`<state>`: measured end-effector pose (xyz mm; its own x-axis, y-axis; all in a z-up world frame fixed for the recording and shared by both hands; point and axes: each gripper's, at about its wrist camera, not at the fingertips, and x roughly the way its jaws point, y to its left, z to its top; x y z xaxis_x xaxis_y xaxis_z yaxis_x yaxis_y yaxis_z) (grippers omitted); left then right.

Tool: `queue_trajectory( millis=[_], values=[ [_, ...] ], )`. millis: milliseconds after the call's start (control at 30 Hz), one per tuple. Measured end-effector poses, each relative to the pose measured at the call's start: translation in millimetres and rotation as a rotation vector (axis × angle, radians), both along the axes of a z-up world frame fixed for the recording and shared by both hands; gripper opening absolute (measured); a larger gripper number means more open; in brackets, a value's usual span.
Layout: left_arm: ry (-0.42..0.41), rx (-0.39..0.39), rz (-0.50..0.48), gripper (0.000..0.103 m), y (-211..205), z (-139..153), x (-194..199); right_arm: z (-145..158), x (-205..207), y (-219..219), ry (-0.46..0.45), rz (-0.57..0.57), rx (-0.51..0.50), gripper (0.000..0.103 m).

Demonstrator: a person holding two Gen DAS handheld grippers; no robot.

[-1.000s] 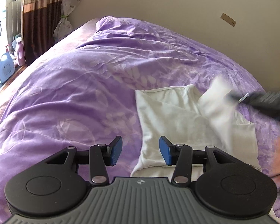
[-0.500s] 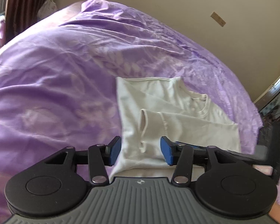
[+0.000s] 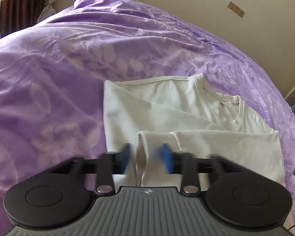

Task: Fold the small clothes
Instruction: 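Lay the sleeve down and open the right tool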

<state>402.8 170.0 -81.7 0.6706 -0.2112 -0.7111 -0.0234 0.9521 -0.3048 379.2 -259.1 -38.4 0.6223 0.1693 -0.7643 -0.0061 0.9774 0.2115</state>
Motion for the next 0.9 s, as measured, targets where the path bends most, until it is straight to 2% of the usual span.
queue_trajectory(
  millis=[133, 233, 333, 400, 433, 467, 600, 667, 700, 733, 800, 900],
  values=[
    [-0.072, 0.023, -0.023, 0.004, -5, 15, -5, -12, -22, -51, 0.039, -0.019, -0.025, 0.043],
    [-0.142, 0.037, -0.06, 0.004, -11, 44, -14, -29, -33, -59, 0.083, 0.034, -0.029, 0.043],
    [-0.17, 0.075, -0.083, 0.004, -16, 67, -19, -44, -38, -54, 0.117, 0.068, -0.069, 0.043],
    [-0.133, 0.147, -0.068, 0.004, -18, 59, -14, -51, -37, -57, 0.115, 0.042, -0.086, 0.025],
    [-0.11, 0.181, -0.059, 0.004, -18, 49, -11, -55, -35, -60, 0.123, 0.025, -0.077, 0.004],
    [-0.091, 0.202, -0.056, 0.004, -17, 37, -7, -60, -33, -63, 0.147, 0.003, -0.073, 0.0],
    [-0.035, 0.292, -0.064, 0.005, -24, -8, 2, -64, -37, -66, 0.151, -0.033, -0.082, 0.0],
    [-0.017, 0.308, -0.059, 0.009, -26, -17, 4, -63, -38, -66, 0.151, -0.034, -0.09, 0.0],
    [-0.015, 0.317, -0.05, 0.015, -25, -14, 2, -63, -38, -68, 0.153, -0.034, -0.084, 0.0],
    [-0.013, 0.329, -0.042, 0.018, -24, -10, 0, -61, -39, -69, 0.157, -0.035, -0.079, 0.0],
    [-0.002, 0.349, -0.044, 0.018, -19, 7, -8, -57, -40, -70, 0.176, -0.042, -0.073, 0.0],
    [-0.019, 0.346, -0.061, 0.019, -6, 40, -31, -46, -45, -70, 0.195, -0.057, -0.073, 0.005]
  ],
)
